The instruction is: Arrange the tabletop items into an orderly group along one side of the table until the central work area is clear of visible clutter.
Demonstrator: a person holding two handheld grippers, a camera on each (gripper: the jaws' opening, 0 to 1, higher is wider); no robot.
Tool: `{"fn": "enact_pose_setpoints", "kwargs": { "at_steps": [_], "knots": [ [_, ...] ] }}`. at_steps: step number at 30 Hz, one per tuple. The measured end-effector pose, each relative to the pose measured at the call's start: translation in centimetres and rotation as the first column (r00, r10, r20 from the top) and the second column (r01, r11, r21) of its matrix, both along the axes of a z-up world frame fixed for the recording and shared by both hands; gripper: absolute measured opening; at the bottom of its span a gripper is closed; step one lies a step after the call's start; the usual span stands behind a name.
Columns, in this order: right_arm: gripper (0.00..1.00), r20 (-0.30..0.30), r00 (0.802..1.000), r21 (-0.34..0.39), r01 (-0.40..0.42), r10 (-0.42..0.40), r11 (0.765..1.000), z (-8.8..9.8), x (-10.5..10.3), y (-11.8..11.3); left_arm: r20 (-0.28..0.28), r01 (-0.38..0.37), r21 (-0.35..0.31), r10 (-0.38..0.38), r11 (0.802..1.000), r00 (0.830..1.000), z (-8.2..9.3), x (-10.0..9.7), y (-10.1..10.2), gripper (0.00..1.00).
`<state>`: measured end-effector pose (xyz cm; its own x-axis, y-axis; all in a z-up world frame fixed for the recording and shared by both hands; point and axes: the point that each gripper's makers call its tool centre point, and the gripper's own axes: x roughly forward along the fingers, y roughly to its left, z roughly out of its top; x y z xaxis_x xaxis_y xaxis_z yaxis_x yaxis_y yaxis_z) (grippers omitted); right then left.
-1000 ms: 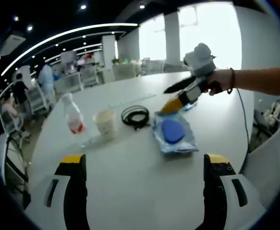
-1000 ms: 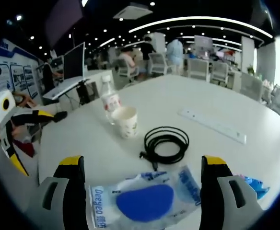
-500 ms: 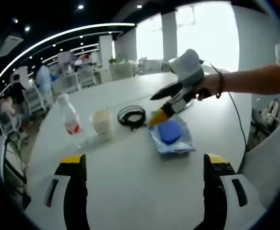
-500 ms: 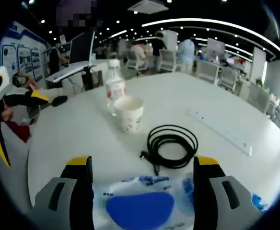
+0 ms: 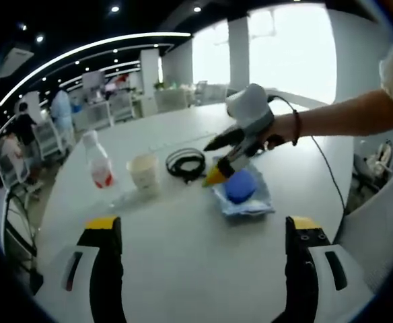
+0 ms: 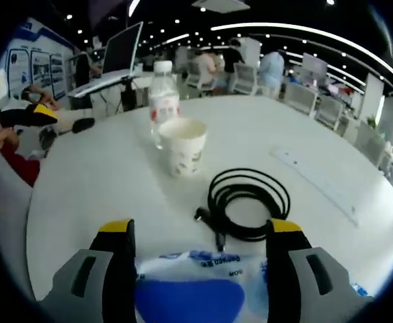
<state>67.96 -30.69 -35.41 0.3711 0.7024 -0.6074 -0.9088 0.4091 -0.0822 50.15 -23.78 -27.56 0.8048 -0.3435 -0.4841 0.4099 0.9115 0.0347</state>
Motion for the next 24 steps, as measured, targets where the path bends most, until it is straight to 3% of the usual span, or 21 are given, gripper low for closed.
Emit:
{"fn": "enact_pose_setpoints", "kwargs": {
  "at_steps": [13, 16, 24],
  "knots": [
    [0.74, -0.048, 0.999, 0.030, 0.027, -0.025, 0.999, -1.3, 0.4, 1.9, 0.000, 0.016, 0.002, -0.016, 1.000, 1.000, -0.1, -0.2, -0.4, 0.98],
    [0.72, -0.094, 0.994, 0.083, 0.069, -0.061, 0.994, -1.3, 0.7, 2.6, 0.000, 0.013, -0.004, -0.013, 1.000, 1.000, 0.0, -0.1, -0.5, 0.98],
    [0.64, -0.080, 0.987, 0.089, 0.149, -0.142, 0.985, -1.7, 2.6, 3.2, 0.003, 0.001, -0.014, -0.001, 1.000, 1.000, 0.1, 0.1, -0.3, 0.98]
  ]
}}
